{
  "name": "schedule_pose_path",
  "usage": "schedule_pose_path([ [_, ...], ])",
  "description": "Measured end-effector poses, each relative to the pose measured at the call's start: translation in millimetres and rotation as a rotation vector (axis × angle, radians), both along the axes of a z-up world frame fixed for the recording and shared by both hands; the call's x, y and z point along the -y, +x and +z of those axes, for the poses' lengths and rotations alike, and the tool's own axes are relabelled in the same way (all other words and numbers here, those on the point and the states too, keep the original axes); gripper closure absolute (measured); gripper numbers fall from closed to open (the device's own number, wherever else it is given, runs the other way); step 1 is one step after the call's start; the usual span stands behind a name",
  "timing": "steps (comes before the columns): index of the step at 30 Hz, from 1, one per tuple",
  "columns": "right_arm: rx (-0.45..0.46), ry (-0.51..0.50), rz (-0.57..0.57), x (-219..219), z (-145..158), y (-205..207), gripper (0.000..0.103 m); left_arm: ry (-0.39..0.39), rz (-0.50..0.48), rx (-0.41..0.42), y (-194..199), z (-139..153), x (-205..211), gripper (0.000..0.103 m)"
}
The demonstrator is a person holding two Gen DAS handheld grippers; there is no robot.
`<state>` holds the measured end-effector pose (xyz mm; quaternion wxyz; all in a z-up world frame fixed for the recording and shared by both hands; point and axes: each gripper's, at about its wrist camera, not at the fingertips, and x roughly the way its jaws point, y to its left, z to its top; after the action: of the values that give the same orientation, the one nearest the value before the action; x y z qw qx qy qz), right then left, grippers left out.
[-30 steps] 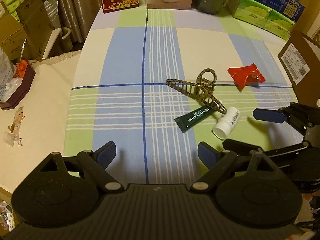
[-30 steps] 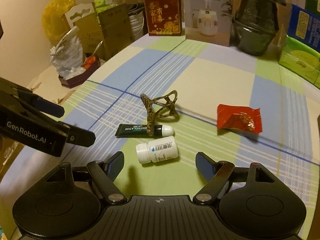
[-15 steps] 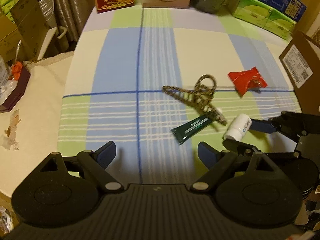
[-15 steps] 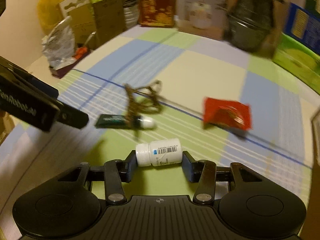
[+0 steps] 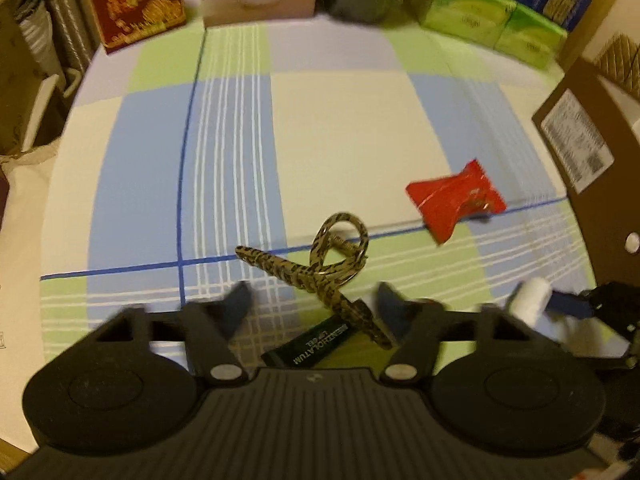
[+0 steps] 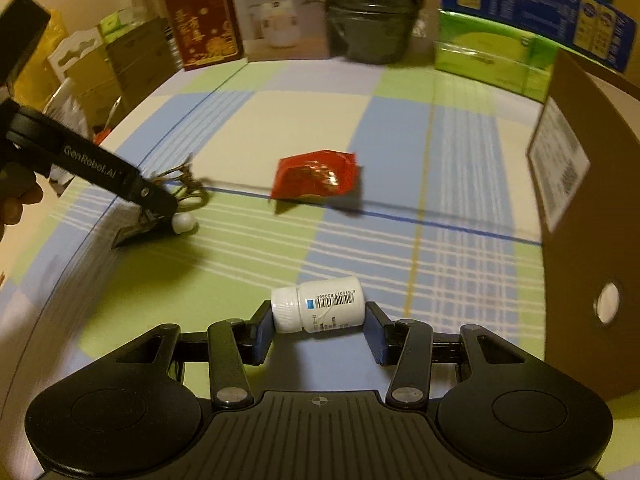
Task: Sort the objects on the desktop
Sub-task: 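Grasp white pill bottle with right tool while left tool grasps leopard-print cord, then lift pill bottle in right tool while left tool lifts leopard-print cord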
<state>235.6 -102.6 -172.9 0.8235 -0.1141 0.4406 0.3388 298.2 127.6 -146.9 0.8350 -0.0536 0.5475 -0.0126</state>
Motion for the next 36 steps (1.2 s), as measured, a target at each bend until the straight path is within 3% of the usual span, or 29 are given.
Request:
schedule_pose_path([
  [2,-0.003,0.011,-0.013,6,1,2,0.058,-0.031,-0.008,-0.009,1,-2,-7,0.074],
  [3,-0.004,0.014,-0.019,8,1,2,0.059,-0.031,-0.011,-0.010,1,-1,-11,0.076],
  [6,-0.007,0.021,-0.023,10,2,4,0.058,-0.035,-0.026,-0.006,-3,1,-23,0.077],
  [10,0.001,0.014,-0.013,9,2,2,0.059,0.040,-0.052,-0.012,-13,-5,-34,0.077],
  [17,-0.003,0.014,-0.009,9,1,2,0.059,0.100,-0.112,0.015,-30,-5,-52,0.077],
  [19,-0.002,0.013,-0.010,9,1,2,0.059,0.079,-0.103,0.025,-35,0,-54,0.069],
  [21,-0.002,0.010,-0.011,9,1,3,0.059,0.025,-0.099,0.059,-41,5,-50,0.044],
  [23,-0.003,0.009,-0.010,8,1,3,0.059,0.028,-0.101,0.079,-43,7,-40,0.039],
  [27,0.001,0.005,-0.013,8,1,3,0.059,0.031,-0.049,0.081,-33,1,-32,0.056],
  [36,0.034,-0.020,-0.020,3,0,1,0.057,0.035,0.041,0.052,-17,-12,-31,0.063],
])
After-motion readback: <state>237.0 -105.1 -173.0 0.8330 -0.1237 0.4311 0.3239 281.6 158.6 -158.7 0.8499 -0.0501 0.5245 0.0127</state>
